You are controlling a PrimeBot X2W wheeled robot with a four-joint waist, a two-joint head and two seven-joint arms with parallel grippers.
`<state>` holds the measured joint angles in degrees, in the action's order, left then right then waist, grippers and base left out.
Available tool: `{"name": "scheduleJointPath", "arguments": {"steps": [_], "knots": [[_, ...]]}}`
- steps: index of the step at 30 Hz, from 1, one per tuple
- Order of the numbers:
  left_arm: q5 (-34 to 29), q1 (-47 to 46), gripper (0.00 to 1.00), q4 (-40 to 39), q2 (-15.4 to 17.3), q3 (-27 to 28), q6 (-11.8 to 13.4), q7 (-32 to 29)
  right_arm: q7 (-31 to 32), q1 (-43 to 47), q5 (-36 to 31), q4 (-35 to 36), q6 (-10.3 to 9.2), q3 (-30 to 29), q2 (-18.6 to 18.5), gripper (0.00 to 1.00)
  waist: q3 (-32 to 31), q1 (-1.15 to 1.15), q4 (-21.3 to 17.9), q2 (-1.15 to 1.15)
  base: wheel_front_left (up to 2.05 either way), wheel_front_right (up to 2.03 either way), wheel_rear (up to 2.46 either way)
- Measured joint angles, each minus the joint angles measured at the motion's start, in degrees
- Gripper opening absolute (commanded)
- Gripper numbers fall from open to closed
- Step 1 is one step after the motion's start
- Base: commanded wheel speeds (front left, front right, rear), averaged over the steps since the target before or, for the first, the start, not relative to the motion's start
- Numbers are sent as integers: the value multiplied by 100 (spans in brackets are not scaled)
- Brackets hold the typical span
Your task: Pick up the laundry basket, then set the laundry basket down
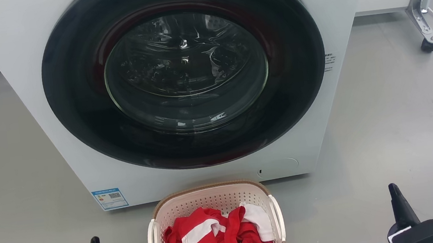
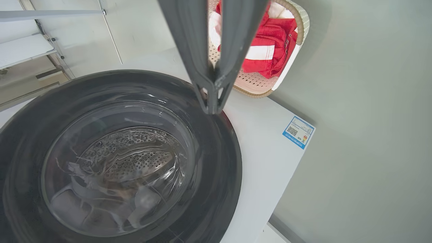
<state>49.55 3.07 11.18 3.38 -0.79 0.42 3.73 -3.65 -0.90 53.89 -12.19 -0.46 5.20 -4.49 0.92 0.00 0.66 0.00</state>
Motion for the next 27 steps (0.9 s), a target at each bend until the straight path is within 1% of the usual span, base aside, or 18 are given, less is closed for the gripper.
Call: {"name": "scheduleJointPath", "arguments": {"steps": [13, 14, 27], "knots": [[1094, -202, 0, 144, -21, 146, -201, -272, 260, -102, 960, -132, 164, -333, 49, 0, -22, 0, -18, 0, 0, 0, 0], [1166, -203, 0, 155, -22, 167, -204, -293, 267, -104, 1048, -138, 204, -357, 53, 0, -23, 0, -19, 0, 0, 0, 0], [2245, -415, 0, 304, -33, 309, -404, -565, 553, -216, 2015, -286, 392, -690, 102, 0, -45, 0, -36, 0, 0, 0, 0]]}}
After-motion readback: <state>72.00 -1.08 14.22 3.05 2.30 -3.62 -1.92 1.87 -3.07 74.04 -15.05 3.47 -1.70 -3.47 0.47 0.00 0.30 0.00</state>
